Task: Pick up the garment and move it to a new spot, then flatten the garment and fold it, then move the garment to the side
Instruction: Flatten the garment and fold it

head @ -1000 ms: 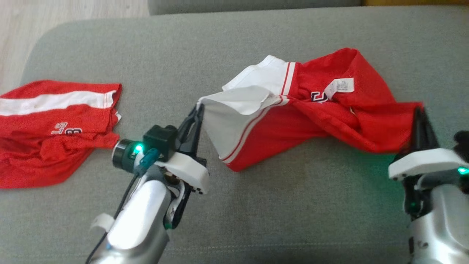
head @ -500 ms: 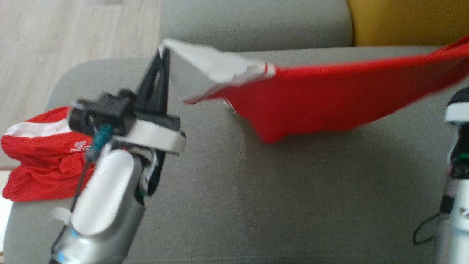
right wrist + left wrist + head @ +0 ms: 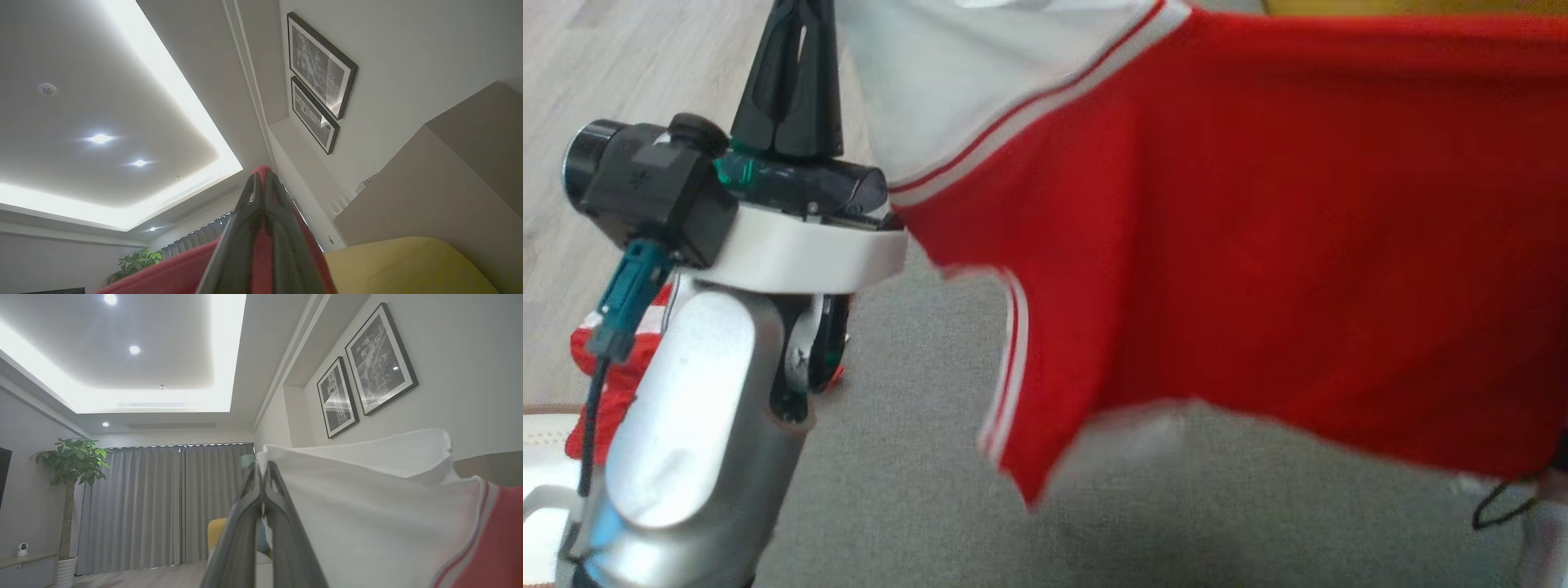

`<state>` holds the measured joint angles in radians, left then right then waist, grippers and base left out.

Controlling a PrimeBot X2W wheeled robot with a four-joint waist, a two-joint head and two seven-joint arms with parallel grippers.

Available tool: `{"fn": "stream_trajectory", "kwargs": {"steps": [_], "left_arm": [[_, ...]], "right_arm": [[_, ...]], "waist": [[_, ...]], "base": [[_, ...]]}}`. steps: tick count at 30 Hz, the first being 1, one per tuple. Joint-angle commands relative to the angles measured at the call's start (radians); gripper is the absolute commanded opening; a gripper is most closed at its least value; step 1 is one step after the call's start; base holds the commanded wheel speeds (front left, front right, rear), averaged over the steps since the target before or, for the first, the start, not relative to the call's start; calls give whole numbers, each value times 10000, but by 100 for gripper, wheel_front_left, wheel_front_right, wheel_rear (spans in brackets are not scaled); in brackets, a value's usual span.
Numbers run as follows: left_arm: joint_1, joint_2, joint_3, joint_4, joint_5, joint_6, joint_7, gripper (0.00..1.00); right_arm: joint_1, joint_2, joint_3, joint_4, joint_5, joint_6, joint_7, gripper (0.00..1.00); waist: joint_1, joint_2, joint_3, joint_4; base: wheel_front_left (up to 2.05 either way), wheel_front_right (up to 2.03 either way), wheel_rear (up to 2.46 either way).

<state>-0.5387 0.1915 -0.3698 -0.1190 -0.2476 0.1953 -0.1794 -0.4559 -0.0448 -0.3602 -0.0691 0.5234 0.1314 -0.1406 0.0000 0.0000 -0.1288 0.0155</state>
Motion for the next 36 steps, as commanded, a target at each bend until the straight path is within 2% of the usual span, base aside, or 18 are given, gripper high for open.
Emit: {"fn": "stream_trajectory", "kwargs": {"steps": [1, 6, 7, 8, 11, 15, 16, 18, 22, 25, 30, 36], "left_arm": [[-394, 445, 433, -467, 75, 42, 317, 0], [-626, 790, 277, -568, 11, -223, 1303, 0], [-924, 887, 310, -277, -214, -448, 1640, 0], [-924, 887, 310, -277, -214, -448, 1640, 0], [-1703, 1096, 408, 578, -498, -900, 1979, 0], [-3569, 1309, 582, 2179, -660, -1513, 2171, 0], [-4754, 1309, 686, 3169, -703, -1743, 2151, 0], [-6048, 1252, 670, 4186, -552, -1932, 1908, 0], [-8531, 953, 818, 6112, -246, -1840, 922, 0], [-9779, 657, 921, 7349, -212, -1765, 108, 0], [-10385, 173, 687, 8793, -181, -2083, -593, 0], [-9649, -181, 330, 9473, -89, -2506, -806, 0]], "right_arm": [[-90, -54, 299, -458, -71, -7, 109, 0], [-119, -54, 268, -478, -175, -7, 624, 0], [-496, -54, 328, -179, -266, -7, 916, 0], [-496, -54, 328, -179, -266, -7, 916, 0], [-1544, -54, 575, 797, -399, -7, 1315, 0], [-3988, -54, 806, 2839, -611, -7, 1544, 0], [-5500, -54, 990, 4056, -808, -7, 1421, 0], [-7022, -54, 1010, 5183, -979, -7, 1089, 0], [-9719, -54, 848, 6926, -1498, -7, 53, 0], [-10984, -103, 481, 7976, -1880, -7, -656, 0], [-11424, -213, 254, 9415, -2044, -7, -1071, 0], [-10330, -305, 122, 10609, -1755, -7, -1181, 0]], "waist": [[0, 0, -17, 26], [0, 0, 202, 30], [0, 0, 498, -30], [0, 0, 498, -30], [0, 0, 1075, -201], [0, 0, 2417, -453], [0, 0, 3136, -555], [0, 0, 3776, -565], [0, 0, 4731, -473], [0, 0, 5144, -403], [0, 0, 5594, -324], [0, 0, 6051, -162]], "base": [[0, 0, 0], [0, 0, 0], [0, 0, 0], [0, 0, 0], [0, 0, 0], [0, 0, 0], [0, 0, 0], [0, 0, 0], [0, 0, 0], [0, 0, 0], [0, 0, 0], [0, 0, 0]]}}
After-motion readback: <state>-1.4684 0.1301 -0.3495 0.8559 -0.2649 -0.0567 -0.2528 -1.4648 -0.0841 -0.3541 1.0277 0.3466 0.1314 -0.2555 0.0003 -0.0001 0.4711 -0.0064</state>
